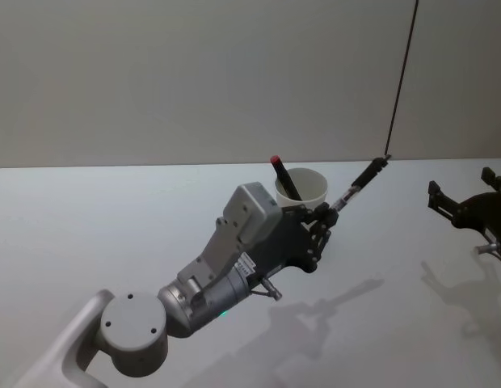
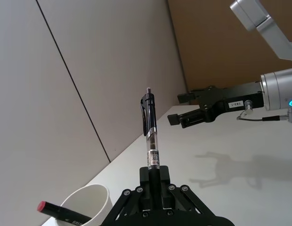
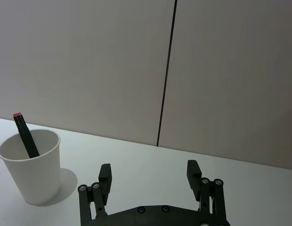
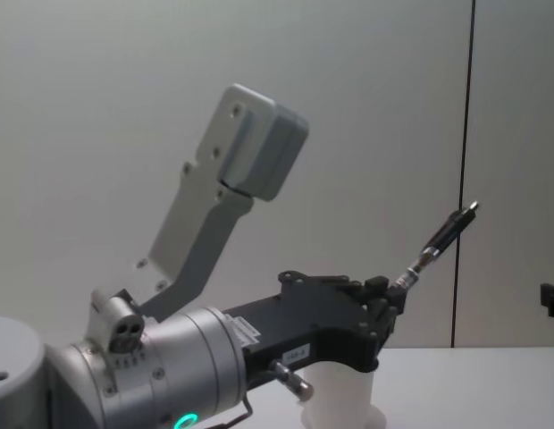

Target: Place the pen into the pen holder.

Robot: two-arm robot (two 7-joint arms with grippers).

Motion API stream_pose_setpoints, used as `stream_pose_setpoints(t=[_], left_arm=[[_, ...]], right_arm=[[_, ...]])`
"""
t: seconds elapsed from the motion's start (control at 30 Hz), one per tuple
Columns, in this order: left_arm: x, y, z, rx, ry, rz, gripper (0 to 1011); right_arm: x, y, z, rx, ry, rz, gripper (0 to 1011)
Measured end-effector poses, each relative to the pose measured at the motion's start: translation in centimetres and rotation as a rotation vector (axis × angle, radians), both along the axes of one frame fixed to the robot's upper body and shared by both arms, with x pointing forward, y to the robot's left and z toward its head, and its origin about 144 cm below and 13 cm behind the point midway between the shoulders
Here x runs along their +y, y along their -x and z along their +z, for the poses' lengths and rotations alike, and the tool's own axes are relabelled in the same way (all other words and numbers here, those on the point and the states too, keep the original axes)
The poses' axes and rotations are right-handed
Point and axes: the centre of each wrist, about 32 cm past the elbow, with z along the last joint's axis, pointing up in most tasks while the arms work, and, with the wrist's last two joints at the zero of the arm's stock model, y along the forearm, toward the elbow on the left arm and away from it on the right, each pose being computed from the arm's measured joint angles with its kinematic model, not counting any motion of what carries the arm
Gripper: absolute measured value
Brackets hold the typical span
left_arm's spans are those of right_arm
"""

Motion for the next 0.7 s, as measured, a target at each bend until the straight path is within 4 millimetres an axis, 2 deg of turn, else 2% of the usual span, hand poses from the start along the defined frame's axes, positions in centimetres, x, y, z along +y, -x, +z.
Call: stream_pose_setpoints(t=[0.7], left_arm=[[-0.95,-0.43,-0.26,0.012,0.011,-0.035,131]], right_arm=[[-0.02,0.07,0.00,-0.001,-0.001,0.003,1002]])
